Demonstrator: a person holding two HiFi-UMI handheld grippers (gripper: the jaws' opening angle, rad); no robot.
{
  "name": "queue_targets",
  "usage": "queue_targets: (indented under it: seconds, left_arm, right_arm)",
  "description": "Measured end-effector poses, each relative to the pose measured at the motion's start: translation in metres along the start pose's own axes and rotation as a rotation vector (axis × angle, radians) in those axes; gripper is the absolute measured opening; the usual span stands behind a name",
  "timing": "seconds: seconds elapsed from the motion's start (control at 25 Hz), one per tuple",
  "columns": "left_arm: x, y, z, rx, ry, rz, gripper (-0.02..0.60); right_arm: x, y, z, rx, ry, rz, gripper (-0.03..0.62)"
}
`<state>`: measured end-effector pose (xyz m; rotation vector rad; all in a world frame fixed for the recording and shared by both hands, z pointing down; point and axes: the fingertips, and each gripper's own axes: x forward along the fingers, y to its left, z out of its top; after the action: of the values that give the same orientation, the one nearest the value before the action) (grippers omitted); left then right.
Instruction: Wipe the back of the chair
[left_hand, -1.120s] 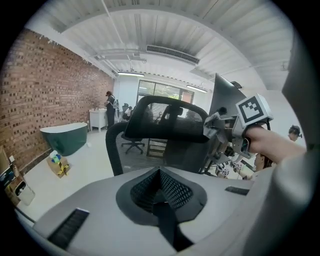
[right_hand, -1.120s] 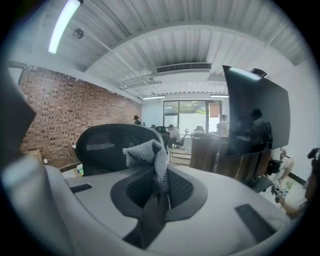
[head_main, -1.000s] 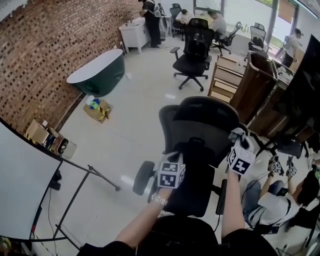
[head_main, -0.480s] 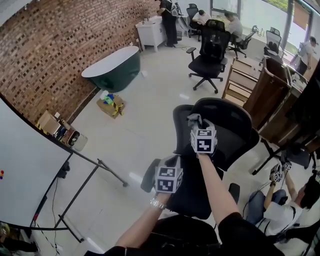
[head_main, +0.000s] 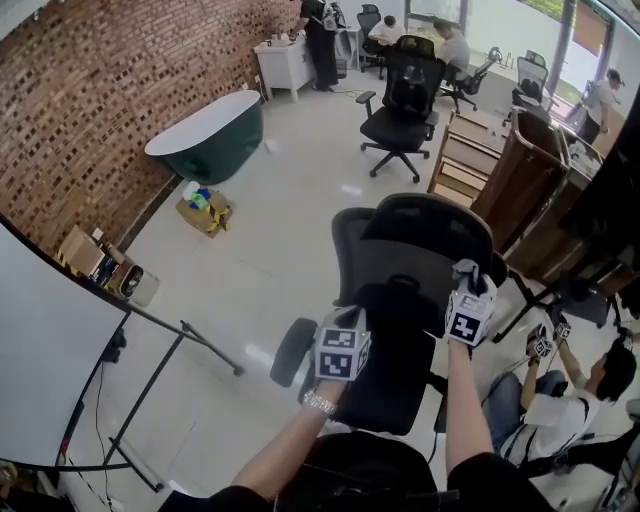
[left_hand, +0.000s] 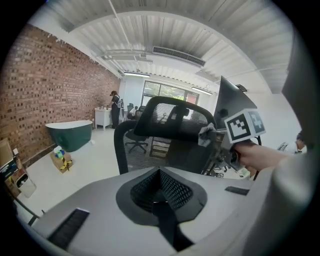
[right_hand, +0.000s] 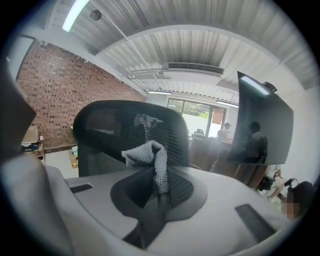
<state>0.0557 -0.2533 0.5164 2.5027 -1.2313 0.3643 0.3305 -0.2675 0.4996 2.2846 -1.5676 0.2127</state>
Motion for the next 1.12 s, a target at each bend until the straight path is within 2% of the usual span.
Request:
queue_targets:
  seconds: [0.16,0.28,0.36,0.48,0.56,0.68,0.8,0.96,1.12]
  left_arm:
    - [0.011,-0.016,-0.002,-0.004,0.005,-0.037,0.003]
    - [0.009,-0.014,-0.006,-0.009,0.012,-0.030,0.003]
    - [0.003,-0.006,-0.008,-0.013,0.017,-0.013,0.003]
    - [-0.010,0.008,-0.013,-0.020,0.022,0.027,0.003]
    - [-0.018,0.017,-0.015,-0.022,0.030,0.062,0.003]
    - [-0.030,0.032,-0.021,-0.022,0.045,0.119,0.003]
    - [-0.044,0.049,-0.024,-0.028,0.049,0.173,0.003]
    - [-0.053,0.064,-0.024,-0.037,0.047,0.220,0.003]
    - [-0.044,0.066,-0.023,-0.044,0.042,0.214,0.003]
  right_arm:
    - [-0.023,-0.030,-0.022,0.014,0.006,-0.063,0.046]
    - [-0.016,-0.005,-0.037,0.066,0.024,-0.013,0.046]
    - [0.001,0.041,-0.044,0.098,0.042,0.090,0.046]
    - [0.031,0.136,-0.030,0.152,0.036,0.304,0.046]
    - [0.051,0.196,-0.022,0.150,0.049,0.424,0.046]
    - [0.078,0.271,-0.017,0.056,0.069,0.531,0.046]
    - [0.094,0.317,-0.007,-0.027,0.055,0.581,0.046]
    - [0.116,0.302,-0.020,-0.073,0.073,0.526,0.046]
    - [0.117,0.244,-0.036,-0.127,0.050,0.431,0.046]
